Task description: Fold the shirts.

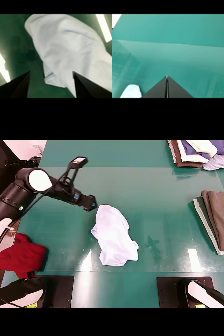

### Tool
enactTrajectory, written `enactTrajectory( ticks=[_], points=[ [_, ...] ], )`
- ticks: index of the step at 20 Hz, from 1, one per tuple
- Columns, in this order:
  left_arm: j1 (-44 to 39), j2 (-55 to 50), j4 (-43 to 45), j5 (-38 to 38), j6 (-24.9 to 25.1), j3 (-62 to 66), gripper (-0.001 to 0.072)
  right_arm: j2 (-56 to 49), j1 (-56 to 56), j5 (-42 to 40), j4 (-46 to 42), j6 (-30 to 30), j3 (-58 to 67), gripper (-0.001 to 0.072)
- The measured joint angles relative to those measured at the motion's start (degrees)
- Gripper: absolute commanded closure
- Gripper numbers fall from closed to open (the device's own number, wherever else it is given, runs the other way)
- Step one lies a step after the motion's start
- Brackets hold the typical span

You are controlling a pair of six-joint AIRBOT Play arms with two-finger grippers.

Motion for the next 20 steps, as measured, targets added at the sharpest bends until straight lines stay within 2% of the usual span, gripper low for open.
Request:
enactTrajectory(
  ticks=[6,11,14,15,17,18,20],
  points=[
    [6.9,-0.3,-9.6,4.6,7.2,-16.9,0.0099,0.0,0.0,0.6,0.0,0.0,0.0,0.0694],
    [7.4,-0.5,-18.5,10.5,15.4,-26.8,0.0100,0.0,0.0,1.5,0.0,0.0,0.0,0.0694],
    [5.1,-2.1,-22.3,13.2,18.5,-28.6,0.0101,0.0,0.0,2.4,0.0,0.0,0.0,0.0694],
    [4.2,-2.8,-23.3,13.9,19.1,-28.9,0.0191,0.0,0.0,2.7,0.0,0.0,0.0,0.0694],
    [2.5,-4.0,-24.2,15.6,19.8,-29.2,0.0606,0.0,0.0,3.5,0.0,0.0,0.0,0.0694],
    [2.2,-4.3,-24.3,16.3,20.1,-29.3,0.0679,0.0,0.0,3.8,0.0,0.0,0.0,0.0694],
    [1.6,-4.7,-24.9,17.2,20.3,-28.8,0.0680,0.0,0.0,5.1,0.0,0.0,0.0,0.0694]
  ],
)
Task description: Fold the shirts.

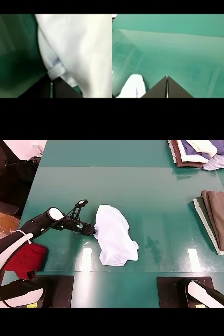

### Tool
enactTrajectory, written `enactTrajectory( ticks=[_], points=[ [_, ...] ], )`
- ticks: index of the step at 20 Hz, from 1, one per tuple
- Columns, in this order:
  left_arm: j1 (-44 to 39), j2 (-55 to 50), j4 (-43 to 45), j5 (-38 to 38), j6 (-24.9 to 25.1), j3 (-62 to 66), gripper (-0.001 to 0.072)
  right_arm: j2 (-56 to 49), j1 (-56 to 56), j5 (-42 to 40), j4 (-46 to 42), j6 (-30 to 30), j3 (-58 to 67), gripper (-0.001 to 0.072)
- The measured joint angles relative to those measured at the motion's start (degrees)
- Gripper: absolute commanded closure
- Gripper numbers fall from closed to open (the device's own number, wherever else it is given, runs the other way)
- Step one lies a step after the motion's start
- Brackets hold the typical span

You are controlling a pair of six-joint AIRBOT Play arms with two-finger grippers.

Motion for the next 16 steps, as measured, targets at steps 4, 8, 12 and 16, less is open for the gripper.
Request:
enactTrajectory(
  ticks=[4,8,12,16],
  points=[
    [-0.4,-0.3,2.3,-1.6,-1.2,4.7,0.0680,0.0,2.0,5.0,-0.1,0.3,-3.0,0.0694],
    [-0.5,-0.3,6.3,-6.0,-1.7,12.5,0.0680,2.2,8.7,5.2,-0.2,0.6,-18.8,0.0353],
    [-0.5,-0.3,8.6,-8.3,-1.9,17.3,0.0679,3.1,20.4,-2.5,0.2,0.6,-41.8,0.0212],
    [-0.5,-0.3,9.3,-9.0,-2.0,18.8,0.0680,-1.3,33.7,-10.8,4.7,0.0,-58.5,0.0212]
  ],
)
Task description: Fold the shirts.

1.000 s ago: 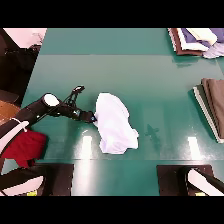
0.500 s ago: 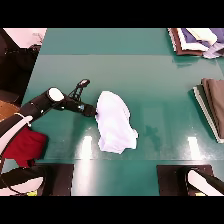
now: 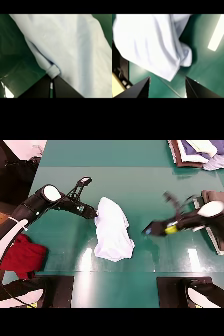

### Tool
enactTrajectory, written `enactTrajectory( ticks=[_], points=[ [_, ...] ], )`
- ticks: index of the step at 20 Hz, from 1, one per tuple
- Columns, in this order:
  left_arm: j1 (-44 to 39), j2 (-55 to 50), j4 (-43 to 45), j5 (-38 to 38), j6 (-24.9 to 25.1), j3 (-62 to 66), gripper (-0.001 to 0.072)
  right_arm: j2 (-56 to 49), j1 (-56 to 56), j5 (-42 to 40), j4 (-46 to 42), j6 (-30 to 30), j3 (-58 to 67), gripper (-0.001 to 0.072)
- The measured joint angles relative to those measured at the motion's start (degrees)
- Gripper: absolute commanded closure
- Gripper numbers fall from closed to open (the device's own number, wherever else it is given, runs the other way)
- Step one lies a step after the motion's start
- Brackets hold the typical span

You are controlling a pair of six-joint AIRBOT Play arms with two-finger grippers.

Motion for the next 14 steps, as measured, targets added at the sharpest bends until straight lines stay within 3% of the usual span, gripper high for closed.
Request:
enactTrajectory(
  ticks=[3,4,5,7,8,14],
  points=[
    [0.0,0.0,0.2,-0.2,0.0,0.3,0.0679,-5.0,7.8,-4.5,6.2,-3.1,-5.3,0.0214],
    [0.0,0.0,0.3,-0.3,0.0,0.4,0.0680,-6.6,9.6,-5.5,7.7,-3.9,-5.8,0.0254],
    [0.0,0.0,0.3,-0.3,0.0,0.5,0.0679,-8.2,11.1,-6.4,8.8,-4.5,-5.8,0.0332],
    [0.0,0.0,0.3,-0.3,-0.1,0.5,0.0680,-10.9,13.1,-7.6,10.1,-5.5,-5.0,0.0623],
    [0.0,0.0,0.3,-0.3,-0.1,0.5,0.0680,-11.8,13.6,-8.0,10.3,-5.9,-4.2,0.0694],
    [-0.1,0.6,3.1,-1.4,-0.8,2.4,0.0680,-9.3,12.6,-8.5,3.1,-4.6,1.7,0.0695]
  ],
)
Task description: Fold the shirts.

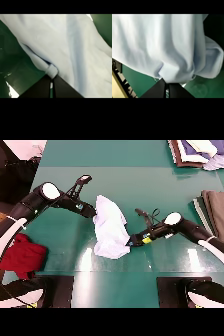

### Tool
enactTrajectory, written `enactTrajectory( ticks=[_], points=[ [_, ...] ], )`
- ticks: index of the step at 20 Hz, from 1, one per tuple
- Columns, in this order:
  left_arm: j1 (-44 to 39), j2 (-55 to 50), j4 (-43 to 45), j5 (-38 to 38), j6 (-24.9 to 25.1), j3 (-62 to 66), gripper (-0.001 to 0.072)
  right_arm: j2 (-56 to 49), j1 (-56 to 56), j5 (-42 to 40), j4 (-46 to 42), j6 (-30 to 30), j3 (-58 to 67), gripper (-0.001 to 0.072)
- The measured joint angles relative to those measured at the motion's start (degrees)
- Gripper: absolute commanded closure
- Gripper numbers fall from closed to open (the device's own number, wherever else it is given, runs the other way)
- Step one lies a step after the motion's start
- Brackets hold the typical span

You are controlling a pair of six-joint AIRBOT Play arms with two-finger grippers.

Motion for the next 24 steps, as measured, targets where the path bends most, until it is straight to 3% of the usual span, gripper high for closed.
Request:
enactTrajectory(
  ticks=[5,13,18,24],
  points=[
    [0.1,6.1,13.4,1.7,-3.0,8.5,0.0680,9.7,-7.9,3.9,-13.8,7.0,8.3,0.0696],
    [0.0,17.5,26.8,8.9,-4.0,17.6,0.0680,19.3,-21.0,6.4,-28.0,9.9,26.4,0.0695],
    [0.0,22.6,33.6,11.5,-4.1,22.0,0.0679,20.4,-26.9,8.3,-33.6,10.0,37.9,0.0696],
    [0.0,25.4,35.8,12.7,-4.2,31.7,0.0680,20.7,-31.8,8.9,-35.6,10.1,51.8,0.0695]
  ],
)
